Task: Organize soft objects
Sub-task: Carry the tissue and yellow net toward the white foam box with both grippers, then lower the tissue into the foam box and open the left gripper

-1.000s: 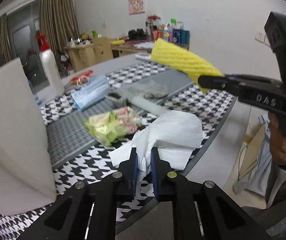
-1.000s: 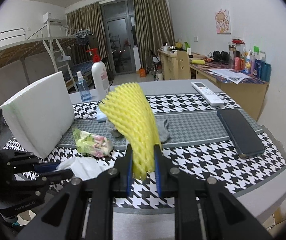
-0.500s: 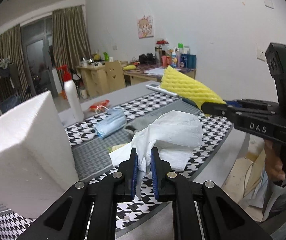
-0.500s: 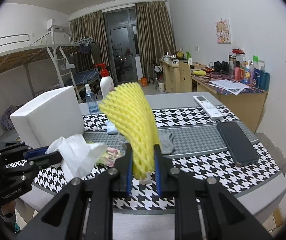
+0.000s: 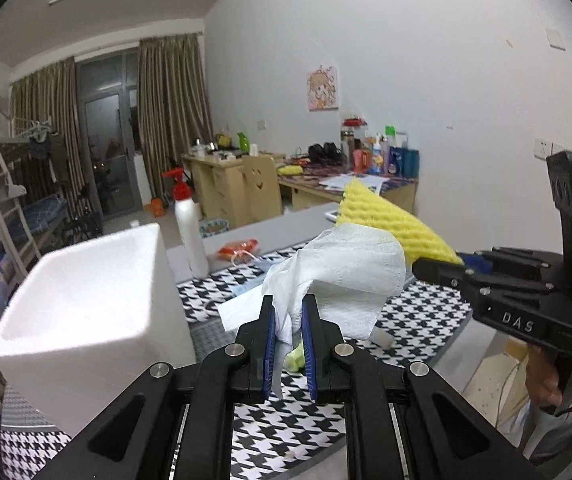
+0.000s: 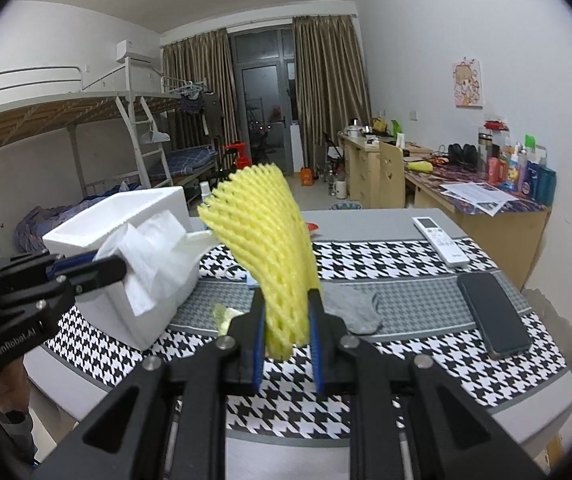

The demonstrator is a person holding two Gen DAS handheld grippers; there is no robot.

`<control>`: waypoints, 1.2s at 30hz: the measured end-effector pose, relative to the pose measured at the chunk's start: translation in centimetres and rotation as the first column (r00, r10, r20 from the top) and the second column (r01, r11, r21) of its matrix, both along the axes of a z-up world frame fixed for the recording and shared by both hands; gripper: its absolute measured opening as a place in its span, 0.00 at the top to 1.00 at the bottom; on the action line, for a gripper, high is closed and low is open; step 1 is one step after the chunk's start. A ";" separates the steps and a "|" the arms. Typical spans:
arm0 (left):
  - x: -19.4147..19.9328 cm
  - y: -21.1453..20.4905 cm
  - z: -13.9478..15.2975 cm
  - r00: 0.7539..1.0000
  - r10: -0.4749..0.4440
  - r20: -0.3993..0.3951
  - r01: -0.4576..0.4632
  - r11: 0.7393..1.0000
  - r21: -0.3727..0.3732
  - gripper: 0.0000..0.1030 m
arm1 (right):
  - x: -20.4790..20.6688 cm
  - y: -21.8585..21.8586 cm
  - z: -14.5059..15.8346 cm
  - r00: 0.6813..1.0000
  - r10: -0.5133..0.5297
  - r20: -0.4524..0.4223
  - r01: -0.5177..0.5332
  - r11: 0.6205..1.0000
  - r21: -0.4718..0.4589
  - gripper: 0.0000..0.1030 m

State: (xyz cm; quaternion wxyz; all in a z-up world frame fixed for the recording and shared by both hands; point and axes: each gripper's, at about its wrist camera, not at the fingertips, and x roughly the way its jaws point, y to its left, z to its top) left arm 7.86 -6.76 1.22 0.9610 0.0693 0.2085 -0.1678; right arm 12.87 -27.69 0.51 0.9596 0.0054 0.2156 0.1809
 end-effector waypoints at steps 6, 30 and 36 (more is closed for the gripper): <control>0.2 1.9 2.0 0.999 0.037 0.040 -0.035 0.998 -0.046 0.87 | 0.6 1.1 1.1 1.000 0.001 0.023 -0.001 1.000 0.000 0.78; 2.9 6.3 5.7 0.975 0.204 0.085 -0.196 0.976 -0.089 0.87 | 2.8 5.7 4.9 0.991 0.112 0.076 -0.113 0.994 0.009 0.78; 3.1 7.5 5.9 0.957 0.271 0.099 -0.263 0.961 -0.087 0.87 | 3.7 7.2 5.1 0.985 0.152 0.080 -0.152 0.988 0.001 0.78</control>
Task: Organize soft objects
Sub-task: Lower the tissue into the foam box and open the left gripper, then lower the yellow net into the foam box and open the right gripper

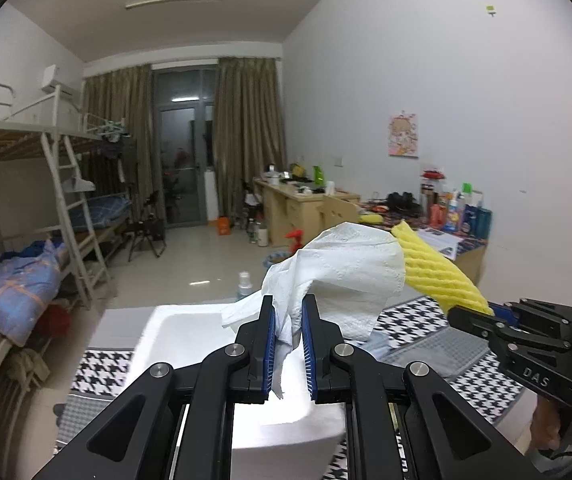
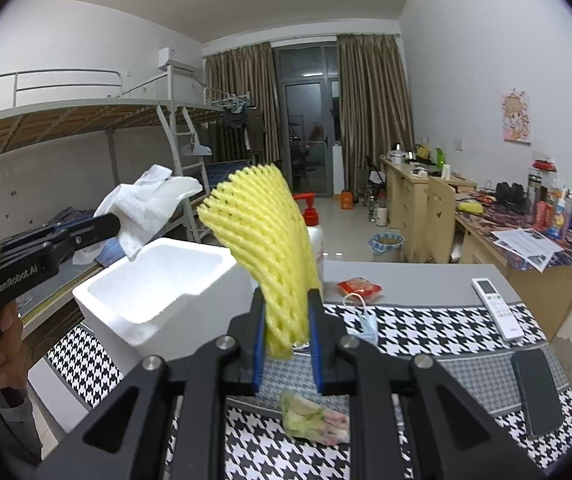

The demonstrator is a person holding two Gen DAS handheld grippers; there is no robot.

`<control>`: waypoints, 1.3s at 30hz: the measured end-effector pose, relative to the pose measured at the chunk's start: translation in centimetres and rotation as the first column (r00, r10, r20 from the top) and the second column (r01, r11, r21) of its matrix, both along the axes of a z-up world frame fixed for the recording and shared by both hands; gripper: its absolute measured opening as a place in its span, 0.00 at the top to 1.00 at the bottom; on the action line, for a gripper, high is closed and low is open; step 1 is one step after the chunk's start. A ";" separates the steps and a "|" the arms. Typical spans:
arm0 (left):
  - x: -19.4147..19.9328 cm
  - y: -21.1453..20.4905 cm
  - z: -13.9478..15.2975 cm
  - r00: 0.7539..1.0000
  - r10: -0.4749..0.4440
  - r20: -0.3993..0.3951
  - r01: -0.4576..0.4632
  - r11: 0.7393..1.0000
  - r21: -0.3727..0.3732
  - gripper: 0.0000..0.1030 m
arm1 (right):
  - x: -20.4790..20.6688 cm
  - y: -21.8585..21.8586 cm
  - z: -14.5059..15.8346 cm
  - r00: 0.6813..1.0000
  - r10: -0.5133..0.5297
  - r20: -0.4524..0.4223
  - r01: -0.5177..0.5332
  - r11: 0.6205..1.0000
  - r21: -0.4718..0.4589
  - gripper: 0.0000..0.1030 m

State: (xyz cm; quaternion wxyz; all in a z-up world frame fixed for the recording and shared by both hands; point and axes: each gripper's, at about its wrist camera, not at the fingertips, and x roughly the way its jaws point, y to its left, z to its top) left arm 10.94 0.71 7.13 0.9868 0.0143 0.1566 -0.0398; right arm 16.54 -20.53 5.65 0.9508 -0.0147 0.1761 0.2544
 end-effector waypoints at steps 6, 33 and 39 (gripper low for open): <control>0.6 1.4 -0.1 0.997 0.076 -0.007 -0.076 0.997 -0.006 0.87 | 0.7 1.4 0.2 0.999 0.033 0.001 -0.033 0.999 -0.001 0.78; 2.2 5.0 -1.6 0.984 0.164 -0.065 -0.166 0.986 -0.025 0.15 | 2.2 5.8 0.2 0.995 0.096 -0.016 -0.097 0.994 -0.045 0.78; 1.5 6.1 -1.3 0.980 0.192 -0.043 -0.194 0.980 -0.053 0.03 | 2.4 6.8 0.3 0.993 0.113 -0.026 -0.114 0.992 -0.049 0.78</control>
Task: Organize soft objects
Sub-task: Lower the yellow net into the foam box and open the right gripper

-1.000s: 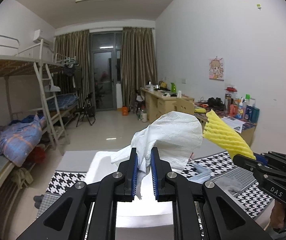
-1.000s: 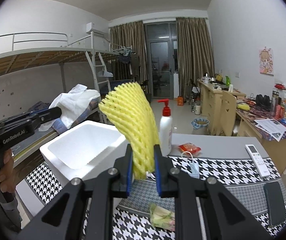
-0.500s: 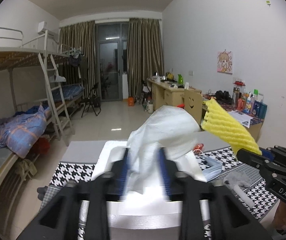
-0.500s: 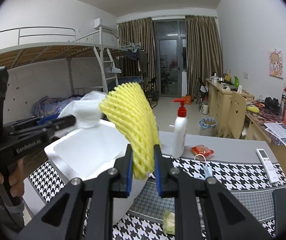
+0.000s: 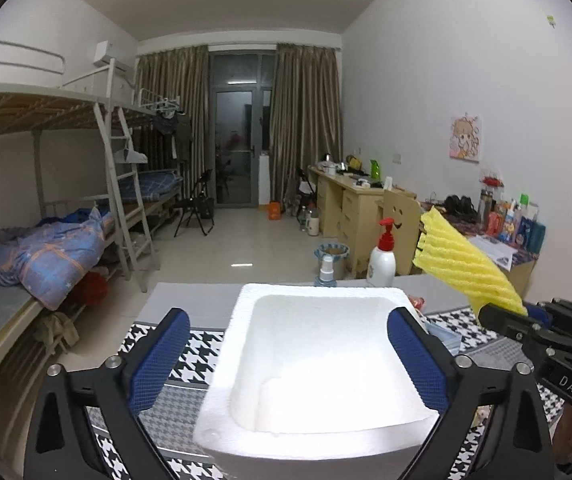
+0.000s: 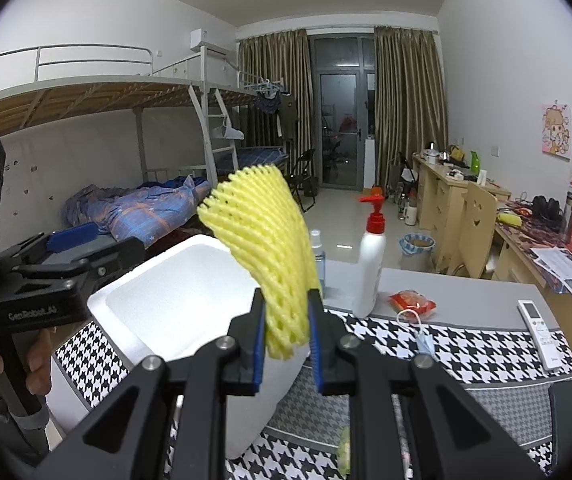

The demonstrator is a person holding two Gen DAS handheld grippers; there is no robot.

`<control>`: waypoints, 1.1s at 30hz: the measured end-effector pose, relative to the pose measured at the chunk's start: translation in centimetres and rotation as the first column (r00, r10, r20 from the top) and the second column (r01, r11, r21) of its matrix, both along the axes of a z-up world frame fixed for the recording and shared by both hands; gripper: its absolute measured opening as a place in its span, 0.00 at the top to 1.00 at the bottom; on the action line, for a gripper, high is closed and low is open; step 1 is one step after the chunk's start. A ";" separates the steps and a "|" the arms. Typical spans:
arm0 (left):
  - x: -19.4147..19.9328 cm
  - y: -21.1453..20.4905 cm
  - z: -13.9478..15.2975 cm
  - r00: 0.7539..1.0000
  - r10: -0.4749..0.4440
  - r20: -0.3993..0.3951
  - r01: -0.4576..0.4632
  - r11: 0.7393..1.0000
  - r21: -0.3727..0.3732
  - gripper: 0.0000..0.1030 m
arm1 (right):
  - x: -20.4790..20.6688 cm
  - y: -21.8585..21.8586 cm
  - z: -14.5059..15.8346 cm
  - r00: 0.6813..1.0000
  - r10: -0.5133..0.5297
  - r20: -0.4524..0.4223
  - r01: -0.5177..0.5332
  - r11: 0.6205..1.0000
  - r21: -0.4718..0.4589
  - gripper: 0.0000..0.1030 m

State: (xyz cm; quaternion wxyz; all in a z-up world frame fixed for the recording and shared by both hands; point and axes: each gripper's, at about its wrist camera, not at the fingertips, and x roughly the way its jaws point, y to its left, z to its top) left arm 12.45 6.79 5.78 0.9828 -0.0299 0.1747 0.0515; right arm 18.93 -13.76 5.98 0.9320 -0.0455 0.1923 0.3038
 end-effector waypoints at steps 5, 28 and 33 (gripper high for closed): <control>-0.3 0.6 0.2 0.999 0.031 0.010 -0.031 1.000 0.003 0.01 | -0.1 0.9 0.2 1.000 0.027 -0.004 -0.027 1.000 -0.008 0.78; -2.0 3.5 -0.6 0.995 0.101 0.021 -0.100 0.995 -0.007 0.01 | 0.6 5.2 -0.3 0.991 0.123 -0.053 -0.125 0.992 -0.035 0.53; -2.3 3.9 -0.7 0.993 0.114 0.019 -0.114 0.993 -0.015 0.01 | 0.6 5.5 -0.5 0.990 0.129 -0.052 -0.132 0.990 -0.042 0.31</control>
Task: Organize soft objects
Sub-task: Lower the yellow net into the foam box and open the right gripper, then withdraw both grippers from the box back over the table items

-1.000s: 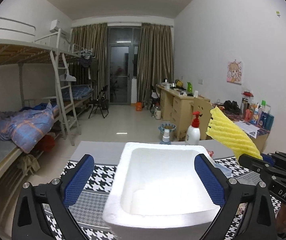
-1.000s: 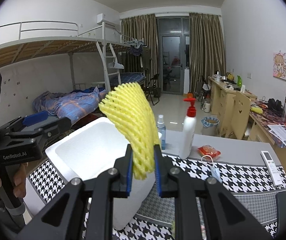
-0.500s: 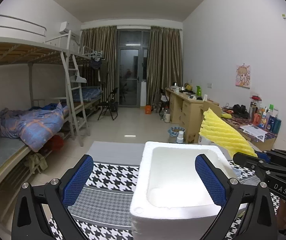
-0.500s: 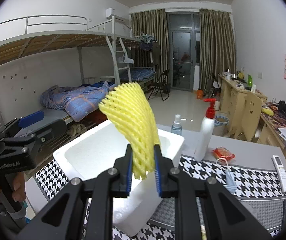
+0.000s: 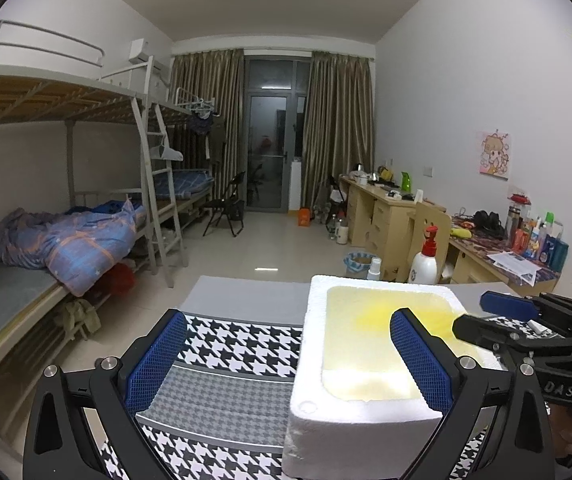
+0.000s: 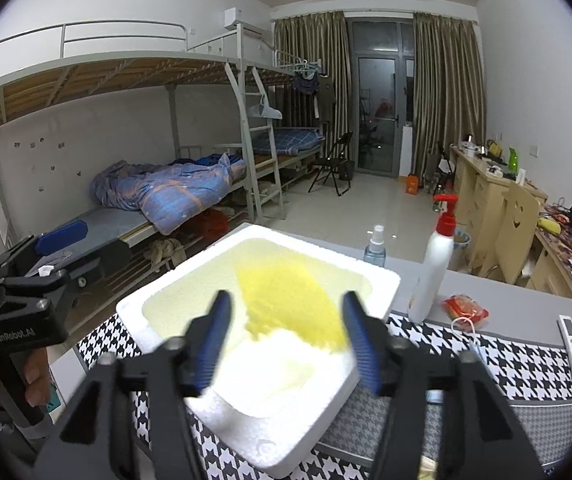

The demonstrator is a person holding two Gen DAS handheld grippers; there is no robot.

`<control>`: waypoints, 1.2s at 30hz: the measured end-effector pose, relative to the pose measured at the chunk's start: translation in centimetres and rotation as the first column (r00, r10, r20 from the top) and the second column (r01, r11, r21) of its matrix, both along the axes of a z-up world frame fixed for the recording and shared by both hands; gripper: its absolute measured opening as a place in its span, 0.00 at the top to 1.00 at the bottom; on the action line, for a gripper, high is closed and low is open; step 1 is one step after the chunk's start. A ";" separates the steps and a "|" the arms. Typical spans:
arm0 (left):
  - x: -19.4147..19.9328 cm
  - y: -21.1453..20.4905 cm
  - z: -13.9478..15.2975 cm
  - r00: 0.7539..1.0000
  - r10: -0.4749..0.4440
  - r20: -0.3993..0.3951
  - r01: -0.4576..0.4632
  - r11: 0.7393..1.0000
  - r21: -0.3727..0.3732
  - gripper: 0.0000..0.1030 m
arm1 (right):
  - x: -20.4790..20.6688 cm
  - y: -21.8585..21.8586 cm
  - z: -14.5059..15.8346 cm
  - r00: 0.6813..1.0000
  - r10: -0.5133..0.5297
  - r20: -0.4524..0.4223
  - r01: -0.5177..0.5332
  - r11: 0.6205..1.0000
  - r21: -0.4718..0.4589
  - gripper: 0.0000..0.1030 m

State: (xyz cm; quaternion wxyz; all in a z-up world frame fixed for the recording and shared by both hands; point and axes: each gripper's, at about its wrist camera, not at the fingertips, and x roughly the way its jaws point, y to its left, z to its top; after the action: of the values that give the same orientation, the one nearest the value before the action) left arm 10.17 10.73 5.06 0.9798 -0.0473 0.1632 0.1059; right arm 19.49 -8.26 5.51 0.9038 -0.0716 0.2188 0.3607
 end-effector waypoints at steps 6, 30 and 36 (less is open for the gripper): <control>-0.1 0.0 0.1 1.000 0.004 -0.002 -0.004 1.000 -0.003 0.01 | -0.3 -0.1 0.0 1.000 0.006 0.015 -0.006 1.000 -0.003 0.26; -2.3 -5.1 2.1 0.995 -0.082 0.050 0.079 0.996 0.048 0.01 | -3.4 -5.4 1.8 0.992 -0.074 0.104 0.067 0.995 0.074 0.16; -2.5 -6.8 2.3 0.991 -0.118 0.058 0.115 0.991 0.062 0.01 | -4.0 -7.1 2.1 0.987 -0.112 0.119 0.102 0.991 0.090 0.16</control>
State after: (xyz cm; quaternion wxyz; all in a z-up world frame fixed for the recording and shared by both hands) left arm 7.67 3.97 7.39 0.9898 -0.0121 0.1320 0.0517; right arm 15.49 -15.41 7.59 0.9359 -0.0441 0.1504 0.3155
